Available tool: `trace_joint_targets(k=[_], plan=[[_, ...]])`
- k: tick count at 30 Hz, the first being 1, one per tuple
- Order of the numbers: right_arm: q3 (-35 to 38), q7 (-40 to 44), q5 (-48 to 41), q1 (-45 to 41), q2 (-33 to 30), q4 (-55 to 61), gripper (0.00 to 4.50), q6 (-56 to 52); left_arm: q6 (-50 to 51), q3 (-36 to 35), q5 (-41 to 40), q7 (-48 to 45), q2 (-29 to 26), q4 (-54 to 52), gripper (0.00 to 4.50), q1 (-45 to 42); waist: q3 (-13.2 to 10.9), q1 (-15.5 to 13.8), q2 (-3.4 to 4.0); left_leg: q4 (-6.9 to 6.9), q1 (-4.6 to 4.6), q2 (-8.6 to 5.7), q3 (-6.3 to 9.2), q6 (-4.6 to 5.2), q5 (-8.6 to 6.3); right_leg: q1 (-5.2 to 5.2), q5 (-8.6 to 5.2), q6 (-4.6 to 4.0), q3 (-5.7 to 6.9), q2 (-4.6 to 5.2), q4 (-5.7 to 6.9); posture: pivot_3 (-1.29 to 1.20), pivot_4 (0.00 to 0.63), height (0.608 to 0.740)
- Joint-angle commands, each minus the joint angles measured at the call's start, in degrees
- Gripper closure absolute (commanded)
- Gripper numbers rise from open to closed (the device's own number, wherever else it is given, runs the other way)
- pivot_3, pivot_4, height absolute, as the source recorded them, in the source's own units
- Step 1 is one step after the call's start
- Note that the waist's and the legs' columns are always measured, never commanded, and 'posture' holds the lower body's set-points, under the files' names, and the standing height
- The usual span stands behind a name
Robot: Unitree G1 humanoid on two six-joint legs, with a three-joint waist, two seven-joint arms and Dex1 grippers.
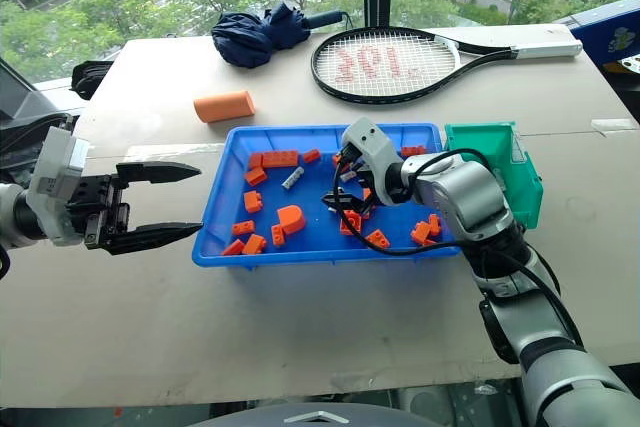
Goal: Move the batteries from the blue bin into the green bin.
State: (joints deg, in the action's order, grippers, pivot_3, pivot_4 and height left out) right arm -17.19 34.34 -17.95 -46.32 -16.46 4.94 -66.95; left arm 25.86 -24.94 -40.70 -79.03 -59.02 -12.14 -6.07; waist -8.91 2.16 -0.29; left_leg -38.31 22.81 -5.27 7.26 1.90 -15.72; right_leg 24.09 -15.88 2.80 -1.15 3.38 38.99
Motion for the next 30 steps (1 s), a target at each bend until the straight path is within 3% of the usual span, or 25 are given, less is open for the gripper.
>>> trace_joint_targets(k=[1,18,27,30], plan=[[-0.43,-2.11,1.11,-1.51,1.93,-1.44,0.06,0.56,-0.69,-2.75,-1.53,0.31,-0.31,-1.93,0.00,-0.62,0.00,0.19,0.00,0.00,0.00,0.00,0.00,0.00,0.00,0.00,0.00,0.00,0.00,-0.01,0.00,0.00,0.150,0.740],[-5.82,-6.62,3.95,0.62,6.90,-3.09,0.06,-0.18,-1.23,-1.83,-2.01,0.47,-0.29,-1.96,0.00,-1.92,0.01,0.37,0.01,0.03,0.00,0.01,0.00,-0.01,0.00,0.05,0.00,0.00,-0.02,-0.03,0.04,0.00,0.150,0.740],[-9.20,-5.84,5.98,0.92,4.68,-1.69,4.45,0.47,-1.55,-1.32,-1.73,0.21,-0.14,-1.59,0.00,-2.63,0.03,0.38,0.00,0.02,-0.01,0.01,0.00,-0.01,0.01,0.05,0.00,0.00,-0.02,-0.04,0.05,0.00,0.150,0.740],[-9.12,-5.75,6.14,1.08,4.62,-1.43,4.48,0.64,-1.71,-1.04,-1.69,0.20,-0.08,-1.47,0.00,-2.85,0.05,0.36,-0.02,0.02,-0.02,0.01,0.00,-0.01,0.01,0.04,0.00,0.00,-0.02,-0.03,0.05,0.00,0.150,0.740]])
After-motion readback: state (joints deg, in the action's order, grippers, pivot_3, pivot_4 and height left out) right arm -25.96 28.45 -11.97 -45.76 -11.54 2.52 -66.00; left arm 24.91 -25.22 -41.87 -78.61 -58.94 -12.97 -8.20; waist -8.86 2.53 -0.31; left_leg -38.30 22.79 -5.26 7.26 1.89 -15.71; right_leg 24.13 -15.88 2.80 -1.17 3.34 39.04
